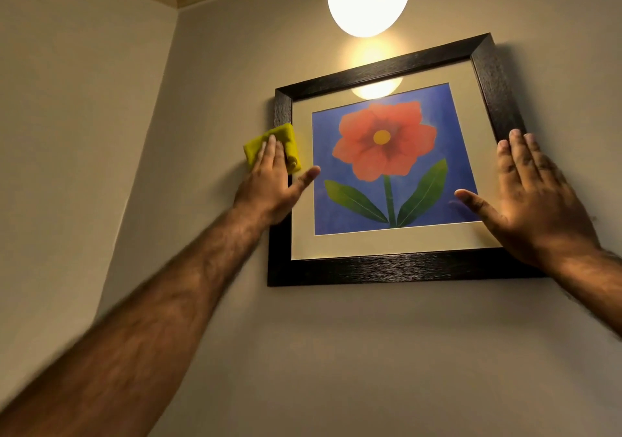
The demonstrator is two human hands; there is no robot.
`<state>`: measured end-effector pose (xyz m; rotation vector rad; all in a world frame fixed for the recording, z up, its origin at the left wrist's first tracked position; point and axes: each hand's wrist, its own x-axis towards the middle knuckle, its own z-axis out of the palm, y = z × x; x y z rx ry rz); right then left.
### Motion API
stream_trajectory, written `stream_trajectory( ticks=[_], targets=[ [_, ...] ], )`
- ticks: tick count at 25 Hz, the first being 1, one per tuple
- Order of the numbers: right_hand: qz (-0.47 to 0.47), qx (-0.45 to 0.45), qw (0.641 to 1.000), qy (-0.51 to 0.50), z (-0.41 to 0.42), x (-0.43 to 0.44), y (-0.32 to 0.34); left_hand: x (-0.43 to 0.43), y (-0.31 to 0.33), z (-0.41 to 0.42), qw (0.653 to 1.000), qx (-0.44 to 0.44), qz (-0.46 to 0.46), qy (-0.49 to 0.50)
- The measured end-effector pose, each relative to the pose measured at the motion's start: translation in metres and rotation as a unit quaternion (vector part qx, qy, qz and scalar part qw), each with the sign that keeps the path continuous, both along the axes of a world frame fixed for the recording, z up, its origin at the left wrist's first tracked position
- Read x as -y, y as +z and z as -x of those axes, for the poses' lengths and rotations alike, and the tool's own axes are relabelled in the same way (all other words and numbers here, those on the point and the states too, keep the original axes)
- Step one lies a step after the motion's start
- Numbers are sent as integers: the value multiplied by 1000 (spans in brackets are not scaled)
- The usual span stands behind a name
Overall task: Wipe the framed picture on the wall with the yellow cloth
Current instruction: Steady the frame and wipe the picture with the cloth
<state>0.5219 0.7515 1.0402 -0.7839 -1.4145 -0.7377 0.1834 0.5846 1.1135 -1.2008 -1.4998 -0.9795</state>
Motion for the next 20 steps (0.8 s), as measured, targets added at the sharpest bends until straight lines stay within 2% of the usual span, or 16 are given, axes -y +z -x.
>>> stream_trajectory(
  ticks=[2,5,10,16,18,20],
  targets=[
    [-1,-1,1000,-5,0,-1,0,2,32,1,1000,7,15,10],
    [-6,-3,1000,-8,-1,-2,0,-2,39,3,1000,6,14,11],
    [-4,-1,1000,-11,1,-2,1,-8,-47,9,999,-33,-9,-2],
    [3,-2,1000,-10,1,3,1,2,-160,13,999,-44,26,-4],
    [5,-3,1000,-12,1,3,0,4,-175,13,998,-42,39,5],
    [4,-6,1000,-15,1,3,-1,3,-159,11,999,-36,39,11]
  ],
)
